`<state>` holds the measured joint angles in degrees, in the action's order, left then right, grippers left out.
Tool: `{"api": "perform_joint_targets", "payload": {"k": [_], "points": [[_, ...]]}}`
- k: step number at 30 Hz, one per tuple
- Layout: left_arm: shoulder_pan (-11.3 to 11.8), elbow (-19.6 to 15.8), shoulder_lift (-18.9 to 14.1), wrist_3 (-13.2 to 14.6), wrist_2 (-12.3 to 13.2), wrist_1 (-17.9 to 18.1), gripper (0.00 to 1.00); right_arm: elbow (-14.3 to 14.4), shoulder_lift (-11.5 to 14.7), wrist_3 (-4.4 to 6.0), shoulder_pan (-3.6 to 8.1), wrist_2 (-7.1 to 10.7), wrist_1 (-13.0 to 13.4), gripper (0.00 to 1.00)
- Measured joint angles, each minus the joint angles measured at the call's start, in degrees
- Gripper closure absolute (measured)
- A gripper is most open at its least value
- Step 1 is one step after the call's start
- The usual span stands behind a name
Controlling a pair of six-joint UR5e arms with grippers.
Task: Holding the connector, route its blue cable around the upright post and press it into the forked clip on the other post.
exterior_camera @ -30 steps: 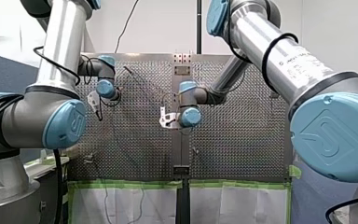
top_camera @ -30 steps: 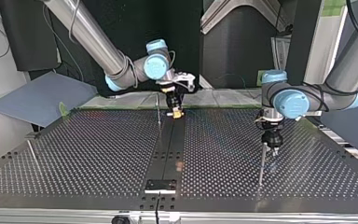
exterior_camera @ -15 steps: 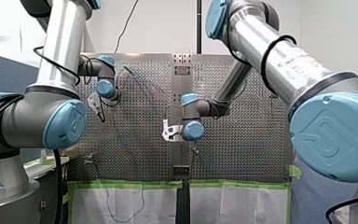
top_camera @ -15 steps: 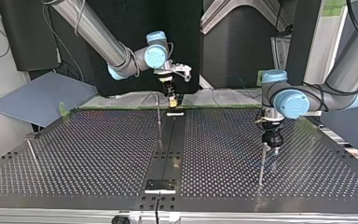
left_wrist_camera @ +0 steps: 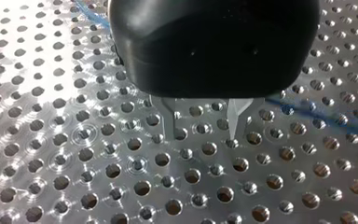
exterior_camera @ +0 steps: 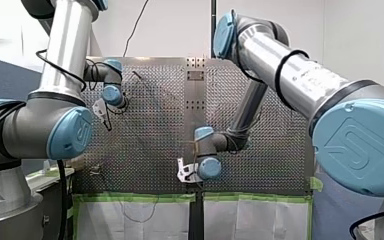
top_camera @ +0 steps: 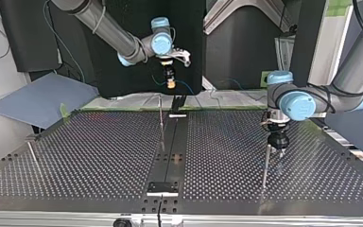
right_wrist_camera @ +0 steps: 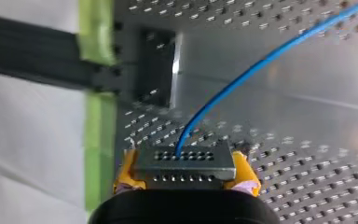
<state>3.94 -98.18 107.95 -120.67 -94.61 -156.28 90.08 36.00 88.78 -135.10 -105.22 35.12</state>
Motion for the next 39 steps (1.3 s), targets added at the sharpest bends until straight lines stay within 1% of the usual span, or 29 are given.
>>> {"api": "perform_joint_targets", "payload": {"k": [4,7,15,18,22,26,30,35,39], "points": [[0.26,0.0,-0.01,0.0,0.01,0.0,0.44,0.35,-1.76,0.11,0.1,-1.75,1.4,1.0],[0.45,0.0,0.0,0.0,0.05,0.0,0.44,0.44,-3.16,0.13,0.42,-3.14,2.43,1.0],[0.83,-0.03,0.0,0.03,0.0,-0.01,0.44,1.78,-7.16,-0.05,0.85,-7.08,5.11,1.0],[0.92,-0.03,0.0,0.06,0.0,0.0,0.44,2.61,-8.48,-0.06,1.2,-8.0,6.05,1.0],[1.02,-0.04,0.0,0.08,0.0,-0.01,0.44,4.16,-9.7,-0.07,1.71,-8.41,7.61,1.0],[1.02,-0.05,0.0,0.09,0.0,0.0,0.44,6.11,-8.76,-0.11,2.04,-8.47,9.56,1.0],[1.04,-0.06,0.0,0.1,0.0,-0.01,0.44,8.25,-6.81,-0.69,2.34,-8.37,11.33,1.0],[1.04,-0.06,-0.01,0.09,0.0,-0.07,0.44,10.27,-4.69,-1.13,2.77,-8.1,11.77,1.0],[1.05,-0.07,-0.01,0.09,0.0,-0.09,0.44,11.64,-2.9,-1.21,3.48,-8.07,12.05,1.0]]}}
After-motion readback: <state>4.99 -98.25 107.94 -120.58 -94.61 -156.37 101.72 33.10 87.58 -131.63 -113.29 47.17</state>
